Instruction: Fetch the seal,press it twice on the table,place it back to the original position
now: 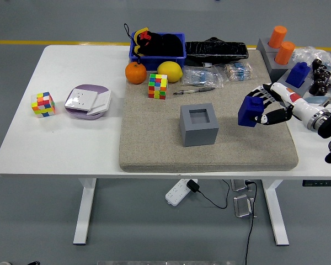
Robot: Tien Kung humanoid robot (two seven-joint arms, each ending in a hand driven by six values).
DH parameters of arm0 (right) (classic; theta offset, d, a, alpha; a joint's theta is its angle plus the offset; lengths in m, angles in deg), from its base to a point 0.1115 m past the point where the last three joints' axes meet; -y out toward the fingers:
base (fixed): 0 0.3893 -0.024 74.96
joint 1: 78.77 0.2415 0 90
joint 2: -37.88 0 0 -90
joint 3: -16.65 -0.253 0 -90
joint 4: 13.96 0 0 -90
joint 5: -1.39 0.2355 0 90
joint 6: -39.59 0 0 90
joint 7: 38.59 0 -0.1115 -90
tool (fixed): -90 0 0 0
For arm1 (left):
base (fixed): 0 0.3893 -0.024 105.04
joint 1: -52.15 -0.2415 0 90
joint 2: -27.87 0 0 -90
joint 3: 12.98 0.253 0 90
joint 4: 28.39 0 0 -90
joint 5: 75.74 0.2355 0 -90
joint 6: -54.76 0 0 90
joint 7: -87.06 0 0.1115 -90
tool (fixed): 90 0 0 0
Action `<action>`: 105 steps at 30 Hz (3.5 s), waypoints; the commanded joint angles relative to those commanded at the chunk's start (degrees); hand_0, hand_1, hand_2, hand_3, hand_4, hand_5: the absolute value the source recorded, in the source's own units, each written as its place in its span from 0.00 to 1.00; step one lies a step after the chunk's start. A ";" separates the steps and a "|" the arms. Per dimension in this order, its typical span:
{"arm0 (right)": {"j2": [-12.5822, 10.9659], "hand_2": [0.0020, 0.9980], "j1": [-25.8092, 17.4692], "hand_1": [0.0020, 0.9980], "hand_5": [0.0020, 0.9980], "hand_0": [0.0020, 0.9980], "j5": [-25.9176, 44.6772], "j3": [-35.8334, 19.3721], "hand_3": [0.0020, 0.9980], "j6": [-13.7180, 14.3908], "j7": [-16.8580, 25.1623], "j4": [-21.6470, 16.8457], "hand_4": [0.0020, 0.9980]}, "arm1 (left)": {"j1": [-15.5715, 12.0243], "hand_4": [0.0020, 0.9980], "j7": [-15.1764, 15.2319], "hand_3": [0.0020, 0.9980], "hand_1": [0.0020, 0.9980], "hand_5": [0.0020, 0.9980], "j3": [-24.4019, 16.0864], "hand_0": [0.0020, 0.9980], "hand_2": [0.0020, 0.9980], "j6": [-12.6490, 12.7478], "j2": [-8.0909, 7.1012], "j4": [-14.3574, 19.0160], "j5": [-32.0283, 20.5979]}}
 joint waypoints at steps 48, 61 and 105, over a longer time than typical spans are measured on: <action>8.45 0.37 12.41 0.38 0.00 0.52 2.17 14.11 0.37 -0.84 1.09 7.01 0.73 | 0.64 0.69 0.01 0.82 0.81 0.44 0.64 0.81 0.78 -0.03 -0.19 0.14 0.19; 8.46 0.37 13.60 0.38 0.00 0.52 1.85 15.43 0.37 -0.72 1.53 8.52 0.73 | 0.78 0.69 0.05 0.82 0.81 0.44 0.51 0.81 0.78 -0.05 -0.12 0.19 0.40; 6.60 0.37 15.69 0.38 0.00 0.52 -0.74 19.02 0.38 -2.50 1.61 8.83 0.73 | 0.95 0.69 0.08 0.82 0.81 0.43 0.52 0.81 0.78 -0.19 0.01 0.19 0.19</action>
